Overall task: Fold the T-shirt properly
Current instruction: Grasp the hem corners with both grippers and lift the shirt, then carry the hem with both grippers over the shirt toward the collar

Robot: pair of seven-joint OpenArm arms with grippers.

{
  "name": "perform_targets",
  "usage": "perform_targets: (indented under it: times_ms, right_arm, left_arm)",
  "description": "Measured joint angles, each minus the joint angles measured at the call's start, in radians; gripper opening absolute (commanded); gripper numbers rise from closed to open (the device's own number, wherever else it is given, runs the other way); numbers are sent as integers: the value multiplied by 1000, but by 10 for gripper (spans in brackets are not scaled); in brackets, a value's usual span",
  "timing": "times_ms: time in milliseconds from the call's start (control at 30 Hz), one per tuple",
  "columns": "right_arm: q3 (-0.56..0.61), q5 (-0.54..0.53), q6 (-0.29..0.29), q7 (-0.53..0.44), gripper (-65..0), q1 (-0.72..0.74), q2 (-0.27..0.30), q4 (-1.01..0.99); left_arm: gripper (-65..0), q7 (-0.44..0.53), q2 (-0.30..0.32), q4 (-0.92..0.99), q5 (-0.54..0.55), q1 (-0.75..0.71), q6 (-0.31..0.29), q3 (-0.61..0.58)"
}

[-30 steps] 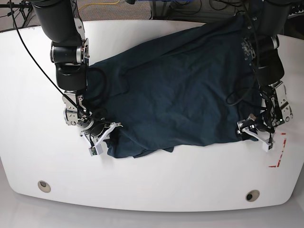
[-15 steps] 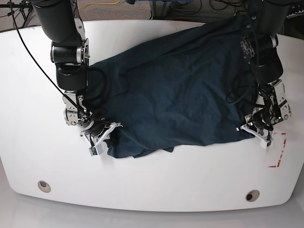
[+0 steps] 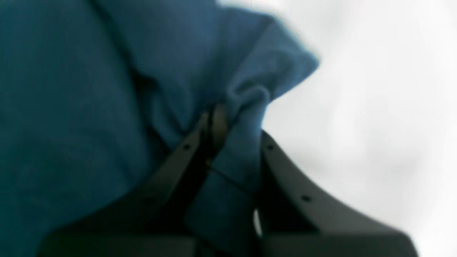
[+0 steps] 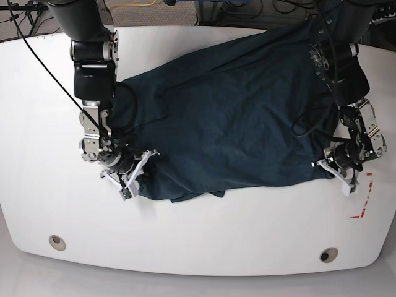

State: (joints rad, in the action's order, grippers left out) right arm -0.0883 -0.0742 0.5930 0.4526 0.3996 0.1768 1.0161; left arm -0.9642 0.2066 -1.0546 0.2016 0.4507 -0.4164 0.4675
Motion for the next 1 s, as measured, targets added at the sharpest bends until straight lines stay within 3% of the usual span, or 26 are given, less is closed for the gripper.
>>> perform_targets:
  times_ms: [133,367,567,1000]
  right_arm:
    - [-49,-1,-1,102,-645,-52,10,213]
    - [-47,0,-2,196,-645,-121,18,471]
    - [-39,-8,11,269,-645,-150,69,652]
    - [-41,-8,11,285,-644,16,216,716]
  left_arm:
    - [-644,-32,-13,-151,1,-28,2,3]
    - [-644,-113,-62,-366,2,-90,-20,-5]
    - [-644,-169,-67,-522,2,-87,-61,-3]
    - [-642,-212,-92,-678,8,71,-101,-124]
